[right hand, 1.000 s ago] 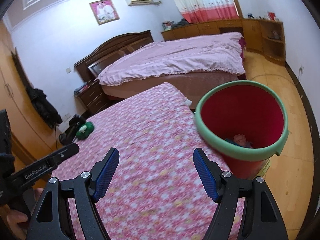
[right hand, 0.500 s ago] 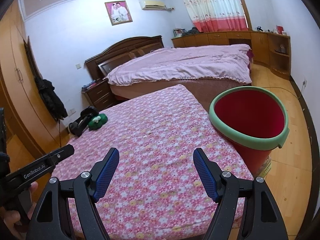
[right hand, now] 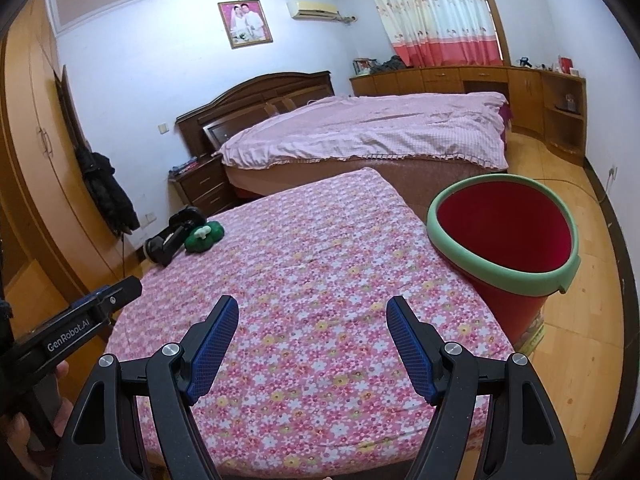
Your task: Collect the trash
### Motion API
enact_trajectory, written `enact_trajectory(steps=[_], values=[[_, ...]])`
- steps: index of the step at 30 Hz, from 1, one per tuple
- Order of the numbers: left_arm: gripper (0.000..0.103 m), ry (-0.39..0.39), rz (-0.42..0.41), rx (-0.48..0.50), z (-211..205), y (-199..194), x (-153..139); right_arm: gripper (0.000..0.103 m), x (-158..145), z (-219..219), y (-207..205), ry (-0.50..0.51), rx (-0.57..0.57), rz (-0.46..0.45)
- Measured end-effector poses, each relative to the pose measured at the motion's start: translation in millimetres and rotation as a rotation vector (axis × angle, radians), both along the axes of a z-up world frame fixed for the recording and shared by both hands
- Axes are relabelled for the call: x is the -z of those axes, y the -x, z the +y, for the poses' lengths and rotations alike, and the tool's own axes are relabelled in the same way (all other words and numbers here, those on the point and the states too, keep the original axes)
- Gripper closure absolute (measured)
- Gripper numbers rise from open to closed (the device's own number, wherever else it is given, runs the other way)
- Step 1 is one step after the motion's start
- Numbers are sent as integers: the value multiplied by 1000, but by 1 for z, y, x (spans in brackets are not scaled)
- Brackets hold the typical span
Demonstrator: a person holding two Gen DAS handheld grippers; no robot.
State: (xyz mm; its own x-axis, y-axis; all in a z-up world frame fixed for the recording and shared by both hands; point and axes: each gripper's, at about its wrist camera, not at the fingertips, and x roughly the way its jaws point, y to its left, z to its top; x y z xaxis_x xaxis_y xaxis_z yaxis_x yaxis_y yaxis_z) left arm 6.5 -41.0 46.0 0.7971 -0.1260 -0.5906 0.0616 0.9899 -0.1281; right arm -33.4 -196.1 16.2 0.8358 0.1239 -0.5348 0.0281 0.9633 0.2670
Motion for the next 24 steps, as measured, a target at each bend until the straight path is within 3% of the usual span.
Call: enact_trajectory(steps=[24], values=[[55,-15,-2,0,-4,1,4,26,2,-3,-1,-11,1,13]])
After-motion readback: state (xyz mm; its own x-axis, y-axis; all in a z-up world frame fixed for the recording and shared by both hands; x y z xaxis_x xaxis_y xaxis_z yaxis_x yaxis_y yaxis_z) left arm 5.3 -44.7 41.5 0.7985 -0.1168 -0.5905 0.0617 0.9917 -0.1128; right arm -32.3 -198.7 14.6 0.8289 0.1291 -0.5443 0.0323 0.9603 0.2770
